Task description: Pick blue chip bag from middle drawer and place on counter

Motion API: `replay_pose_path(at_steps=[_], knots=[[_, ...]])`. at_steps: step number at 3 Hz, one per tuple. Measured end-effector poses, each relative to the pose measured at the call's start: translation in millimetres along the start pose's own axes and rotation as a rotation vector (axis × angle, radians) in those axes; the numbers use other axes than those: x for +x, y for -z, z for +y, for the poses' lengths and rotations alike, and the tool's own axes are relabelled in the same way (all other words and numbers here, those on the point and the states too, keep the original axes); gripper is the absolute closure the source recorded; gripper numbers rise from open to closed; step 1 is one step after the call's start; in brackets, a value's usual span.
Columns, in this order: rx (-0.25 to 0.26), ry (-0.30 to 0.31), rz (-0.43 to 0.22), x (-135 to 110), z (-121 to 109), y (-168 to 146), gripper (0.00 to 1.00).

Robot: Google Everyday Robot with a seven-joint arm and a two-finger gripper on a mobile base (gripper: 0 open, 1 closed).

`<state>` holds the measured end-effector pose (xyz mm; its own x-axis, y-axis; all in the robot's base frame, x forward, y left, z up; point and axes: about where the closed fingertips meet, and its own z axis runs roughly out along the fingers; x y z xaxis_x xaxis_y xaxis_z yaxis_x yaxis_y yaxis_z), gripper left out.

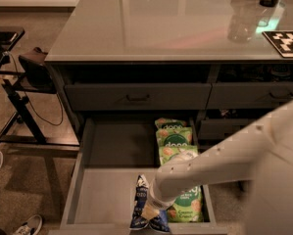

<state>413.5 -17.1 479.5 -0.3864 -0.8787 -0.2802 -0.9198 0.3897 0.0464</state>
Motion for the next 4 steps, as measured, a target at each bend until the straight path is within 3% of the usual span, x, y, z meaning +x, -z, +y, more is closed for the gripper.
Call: replay_pose_path(at_steps=[1, 3, 4], knots=[[0.037, -0.015, -0.026, -18.3, 1.0, 74.6, 1.0], [0.271, -0.056, -0.231, -85.3, -50.8, 292.4, 1.0], [0.364, -0.076, -0.32, -91.7, -58.6, 363.0, 1.0]])
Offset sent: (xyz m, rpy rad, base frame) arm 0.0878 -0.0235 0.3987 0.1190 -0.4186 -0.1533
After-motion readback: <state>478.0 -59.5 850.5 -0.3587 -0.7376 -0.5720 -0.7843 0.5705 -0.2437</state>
